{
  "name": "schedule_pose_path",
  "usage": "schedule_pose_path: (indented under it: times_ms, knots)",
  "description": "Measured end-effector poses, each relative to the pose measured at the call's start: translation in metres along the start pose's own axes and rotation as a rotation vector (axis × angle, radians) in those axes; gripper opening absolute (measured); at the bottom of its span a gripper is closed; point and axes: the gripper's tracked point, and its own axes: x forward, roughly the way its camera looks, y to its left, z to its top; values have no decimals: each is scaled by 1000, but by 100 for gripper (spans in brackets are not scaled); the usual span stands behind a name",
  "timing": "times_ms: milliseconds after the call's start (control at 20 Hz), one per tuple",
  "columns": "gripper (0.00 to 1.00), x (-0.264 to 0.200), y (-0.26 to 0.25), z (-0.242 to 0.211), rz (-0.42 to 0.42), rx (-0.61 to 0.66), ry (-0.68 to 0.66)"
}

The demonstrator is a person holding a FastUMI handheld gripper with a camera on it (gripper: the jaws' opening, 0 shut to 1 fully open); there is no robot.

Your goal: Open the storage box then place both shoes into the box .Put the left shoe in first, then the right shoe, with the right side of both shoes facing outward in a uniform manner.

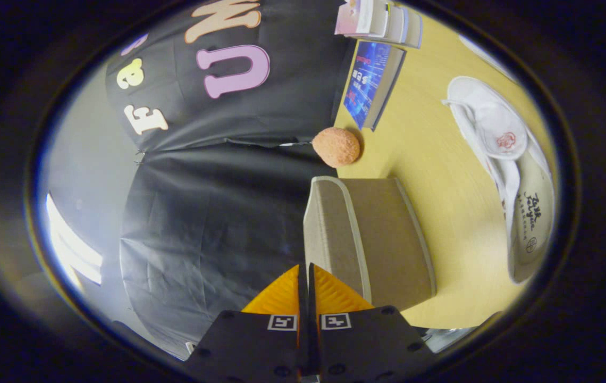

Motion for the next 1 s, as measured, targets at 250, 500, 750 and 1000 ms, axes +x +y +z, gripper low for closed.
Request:
schedule_pose_path:
  times_ms: [250, 500, 750, 1000]
  knots:
    - [2, 4, 31, -19, 19, -121, 44]
    - [4, 5, -27, -7, -162, -140, -4]
    - [98, 6, -79, -12, -259, -95, 15]
    - [98, 20, -89, -19, -203, 10, 27]
